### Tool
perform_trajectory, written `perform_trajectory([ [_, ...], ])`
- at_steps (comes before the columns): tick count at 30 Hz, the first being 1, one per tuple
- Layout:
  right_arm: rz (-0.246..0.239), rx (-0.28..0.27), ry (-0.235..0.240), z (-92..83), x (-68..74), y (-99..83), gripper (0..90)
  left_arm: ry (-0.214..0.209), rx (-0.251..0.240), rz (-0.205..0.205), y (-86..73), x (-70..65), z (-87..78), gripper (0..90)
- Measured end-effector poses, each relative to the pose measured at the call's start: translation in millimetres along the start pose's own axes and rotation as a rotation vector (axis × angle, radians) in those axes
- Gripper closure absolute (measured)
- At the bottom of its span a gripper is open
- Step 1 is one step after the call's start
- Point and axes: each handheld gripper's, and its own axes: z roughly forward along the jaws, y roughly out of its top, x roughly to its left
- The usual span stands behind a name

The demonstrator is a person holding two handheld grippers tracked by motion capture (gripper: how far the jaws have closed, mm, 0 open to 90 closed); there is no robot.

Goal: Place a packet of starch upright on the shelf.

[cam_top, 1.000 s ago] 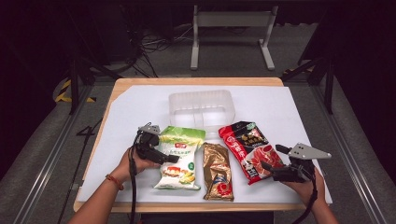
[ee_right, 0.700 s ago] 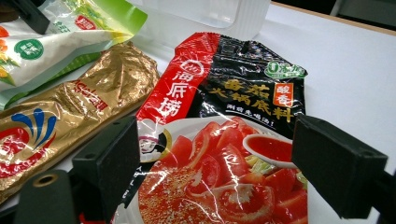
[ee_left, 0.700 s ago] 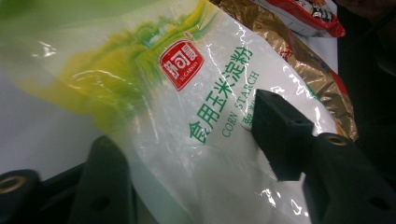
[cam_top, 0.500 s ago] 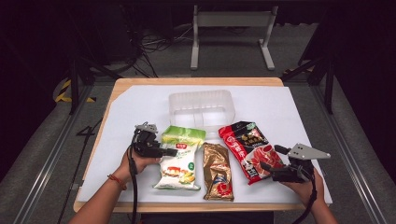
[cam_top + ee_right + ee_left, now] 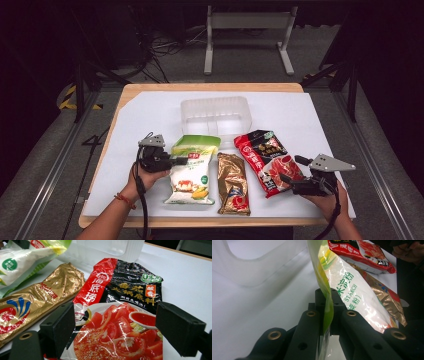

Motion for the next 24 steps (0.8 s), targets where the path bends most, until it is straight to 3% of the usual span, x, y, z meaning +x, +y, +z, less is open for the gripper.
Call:
perform_trajectory([
  [10,0.004,0.001,-0.008,-0.6,-0.9,-0.5,16.6,0.053,-0.119,0.06,8.9,-19.3,-24.5,89.4],
  [24,0.013,0.0,-0.015,-0.9,-2.4,-1.2,16.4,0.066,-0.237,0.17,22.5,-50.6,-40.4,89.9],
])
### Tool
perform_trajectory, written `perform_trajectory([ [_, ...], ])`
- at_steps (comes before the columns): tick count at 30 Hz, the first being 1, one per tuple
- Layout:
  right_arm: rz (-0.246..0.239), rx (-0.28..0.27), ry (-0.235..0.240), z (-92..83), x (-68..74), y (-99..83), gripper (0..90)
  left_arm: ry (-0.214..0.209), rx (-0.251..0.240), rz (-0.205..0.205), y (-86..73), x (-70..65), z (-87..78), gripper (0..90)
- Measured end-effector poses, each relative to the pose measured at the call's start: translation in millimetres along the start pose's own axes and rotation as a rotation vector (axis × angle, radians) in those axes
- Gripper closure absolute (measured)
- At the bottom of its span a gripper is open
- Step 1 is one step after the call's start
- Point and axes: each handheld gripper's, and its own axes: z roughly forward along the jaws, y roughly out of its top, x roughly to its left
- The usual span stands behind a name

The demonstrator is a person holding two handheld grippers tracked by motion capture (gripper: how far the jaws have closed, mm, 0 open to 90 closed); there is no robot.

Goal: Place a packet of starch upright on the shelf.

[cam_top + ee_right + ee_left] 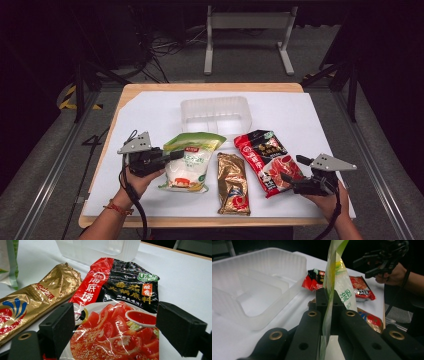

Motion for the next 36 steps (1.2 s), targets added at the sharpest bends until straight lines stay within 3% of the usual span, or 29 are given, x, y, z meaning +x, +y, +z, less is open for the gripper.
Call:
perform_trajectory([
  [2,0.001,0.0,-0.001,0.0,-0.1,-0.1,16.4,-0.001,-0.008,0.013,2.3,-2.3,-0.6,89.9],
  [6,0.004,-0.001,-0.002,-0.1,-0.5,-0.2,16.2,0.038,-0.021,0.057,9.7,-7.6,-0.8,90.0],
  [11,0.007,-0.001,-0.002,0.1,-0.6,-0.5,16.2,0.08,-0.053,0.042,15.9,-3.9,-3.4,90.0],
  [15,0.012,-0.001,-0.003,0.4,-1.0,-0.9,16.2,0.088,-0.089,0.044,24.7,-3.5,-6.9,90.0],
  [23,0.017,0.0,-0.006,0.8,-1.0,-1.5,16.6,0.143,-0.212,-0.054,46.2,4.9,-5.6,89.9],
  [28,0.02,0.002,-0.008,1.1,-1.7,-2.1,17.2,0.199,-0.231,-0.098,60.1,18.2,9.2,89.9],
  [30,0.019,0.001,-0.007,1.0,-2.1,-2.3,17.3,0.202,-0.239,-0.117,65.2,24.3,15.8,89.9],
  [36,0.026,0.002,-0.012,1.0,-3.1,-3.0,17.6,0.244,-0.235,-0.132,78.7,38.2,31.7,89.9],
])
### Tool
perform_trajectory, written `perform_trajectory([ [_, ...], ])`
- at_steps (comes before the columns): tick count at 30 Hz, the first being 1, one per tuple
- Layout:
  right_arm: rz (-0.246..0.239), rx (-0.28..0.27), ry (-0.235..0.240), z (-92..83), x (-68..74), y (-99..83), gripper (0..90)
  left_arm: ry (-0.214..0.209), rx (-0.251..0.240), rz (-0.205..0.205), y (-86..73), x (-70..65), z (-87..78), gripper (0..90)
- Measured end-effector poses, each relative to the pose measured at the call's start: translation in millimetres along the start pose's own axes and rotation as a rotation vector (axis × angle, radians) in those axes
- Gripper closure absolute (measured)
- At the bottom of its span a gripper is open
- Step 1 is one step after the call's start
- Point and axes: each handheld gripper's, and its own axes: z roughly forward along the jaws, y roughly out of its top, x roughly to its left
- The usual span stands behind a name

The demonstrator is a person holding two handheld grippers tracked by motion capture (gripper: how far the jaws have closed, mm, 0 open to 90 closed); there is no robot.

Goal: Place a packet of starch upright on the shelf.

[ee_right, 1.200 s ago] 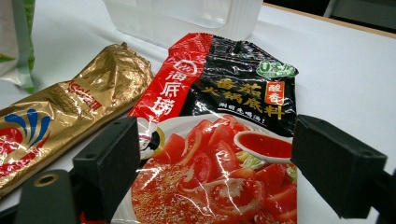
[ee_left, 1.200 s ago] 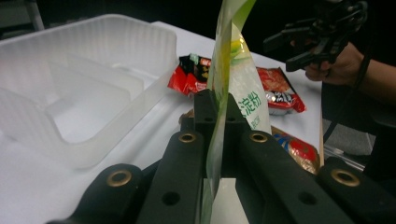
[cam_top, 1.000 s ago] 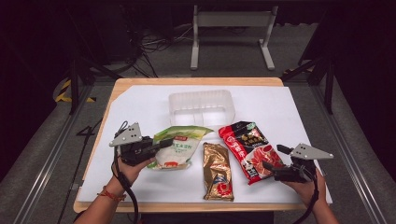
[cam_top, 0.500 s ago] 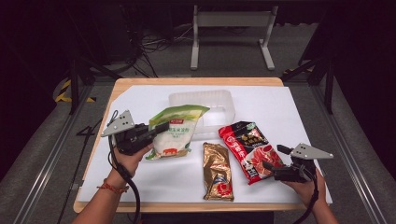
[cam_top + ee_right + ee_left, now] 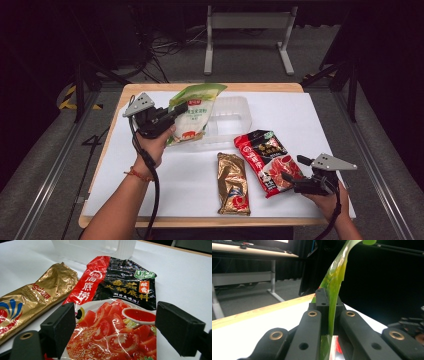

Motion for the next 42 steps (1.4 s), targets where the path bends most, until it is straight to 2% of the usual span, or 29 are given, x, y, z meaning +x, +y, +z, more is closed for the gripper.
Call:
perform_trajectory([
  [2,0.001,0.0,-0.001,0.1,0.2,0.0,17.5,0.008,-0.001,-0.018,2.5,3.9,7.2,89.9],
  [3,0.001,0.0,-0.001,0.0,0.3,0.0,17.6,0.028,0.002,-0.009,3.7,5.3,10.8,89.9],
  [5,0.002,-0.001,0.001,0.2,0.3,-0.2,17.6,0.041,-0.002,-0.032,5.3,11.2,18.1,89.9],
  [8,0.0,0.004,0.0,0.4,0.2,-0.5,17.7,0.092,-0.006,-0.063,6.3,19.2,29.8,89.8],
  [12,-0.001,0.004,-0.001,0.6,0.0,-0.8,18.0,0.129,-0.011,-0.099,8.1,27.8,43.6,89.8],
  [16,-0.001,0.007,-0.001,0.7,-0.2,-1.2,18.1,0.167,-0.005,-0.101,11.5,30.4,57.0,89.8],
  [18,-0.002,0.009,-0.002,0.8,0.0,-1.4,18.1,0.2,0.005,-0.09,13.1,31.2,63.7,89.8],
  [22,-0.004,0.012,0.001,1.1,0.9,-1.5,18.1,0.253,0.002,-0.117,16.4,36.0,73.8,89.8],
  [28,-0.004,0.014,-0.003,1.4,0.4,-1.9,18.2,0.313,-0.002,-0.118,19.4,40.7,90.5,89.8],
  [33,-0.009,0.015,0.0,1.7,1.3,-1.9,18.2,0.315,-0.026,-0.152,18.4,43.4,99.7,89.7],
  [35,-0.01,0.019,-0.001,2.0,1.1,-2.3,18.2,0.315,-0.036,-0.143,17.5,42.7,104.5,89.7],
  [39,-0.012,0.02,0.001,2.1,1.4,-2.3,18.2,0.303,-0.038,-0.153,12.6,41.2,110.1,89.3],
  [40,-0.012,0.02,0.002,2.0,1.5,-2.3,18.2,0.283,-0.036,-0.167,9.9,41.8,110.7,89.1],
  [41,-0.012,0.02,0.001,2.1,1.6,-2.4,18.2,0.283,-0.036,-0.167,9.9,41.8,110.7,88.9],
  [42,-0.013,0.021,0.001,2.1,1.5,-2.4,18.2,0.26,-0.035,-0.179,6.1,42.4,111.1,88.8],
])
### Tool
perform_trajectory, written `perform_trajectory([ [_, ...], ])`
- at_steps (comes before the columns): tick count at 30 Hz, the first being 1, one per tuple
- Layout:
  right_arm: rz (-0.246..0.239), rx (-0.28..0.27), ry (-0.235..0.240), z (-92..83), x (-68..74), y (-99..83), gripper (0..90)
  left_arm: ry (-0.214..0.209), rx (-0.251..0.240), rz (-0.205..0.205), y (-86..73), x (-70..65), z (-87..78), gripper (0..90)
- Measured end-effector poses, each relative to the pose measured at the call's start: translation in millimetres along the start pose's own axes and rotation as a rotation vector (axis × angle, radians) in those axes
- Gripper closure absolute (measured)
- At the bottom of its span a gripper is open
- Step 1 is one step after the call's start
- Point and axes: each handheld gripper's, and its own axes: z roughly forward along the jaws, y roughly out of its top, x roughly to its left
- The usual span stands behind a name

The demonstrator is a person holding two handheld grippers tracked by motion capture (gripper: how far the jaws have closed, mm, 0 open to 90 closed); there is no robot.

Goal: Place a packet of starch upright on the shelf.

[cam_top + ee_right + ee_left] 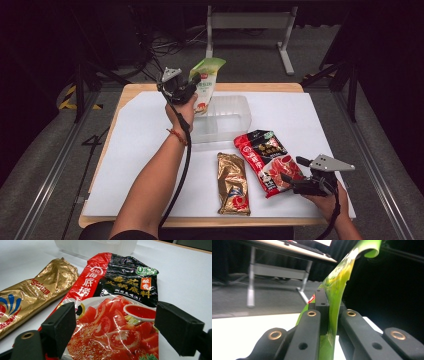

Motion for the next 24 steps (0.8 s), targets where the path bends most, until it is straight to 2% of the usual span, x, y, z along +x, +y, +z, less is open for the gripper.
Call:
perform_trajectory([
  [2,0.0,0.0,0.0,0.0,0.0,0.0,18.2,-0.004,0.01,0.011,-1.4,0.0,-0.3,88.0],
  [4,0.001,-0.001,0.0,-0.2,0.1,-0.1,18.2,-0.041,0.023,0.006,-4.6,-0.5,-1.9,87.0],
  [8,0.001,-0.001,0.0,-0.3,0.2,0.0,18.2,-0.079,0.114,0.071,-9.2,-1.4,-6.7,76.2],
  [12,0.0,0.001,0.004,0.6,0.8,0.0,18.2,-0.153,0.148,0.104,-12.4,7.9,-19.2,75.8],
  [15,-0.003,0.006,0.002,1.5,1.6,0.2,18.1,-0.191,0.21,0.172,-17.4,13.7,-28.3,75.5],
  [16,-0.003,0.006,0.002,1.5,1.6,0.2,18.1,-0.191,0.21,0.172,-17.4,13.7,-28.3,74.2],
  [18,-0.004,0.007,0.003,1.9,2.0,0.1,18.0,-0.227,0.255,0.199,-22.2,15.8,-32.5,72.2],
  [20,-0.004,0.01,0.002,1.9,2.3,0.0,18.0,-0.244,0.273,0.26,-26.9,15.0,-40.0,69.9],
  [24,-0.004,0.012,0.001,2.3,2.0,-0.5,18.0,-0.219,0.335,0.398,-36.8,13.6,-50.6,65.2],
])
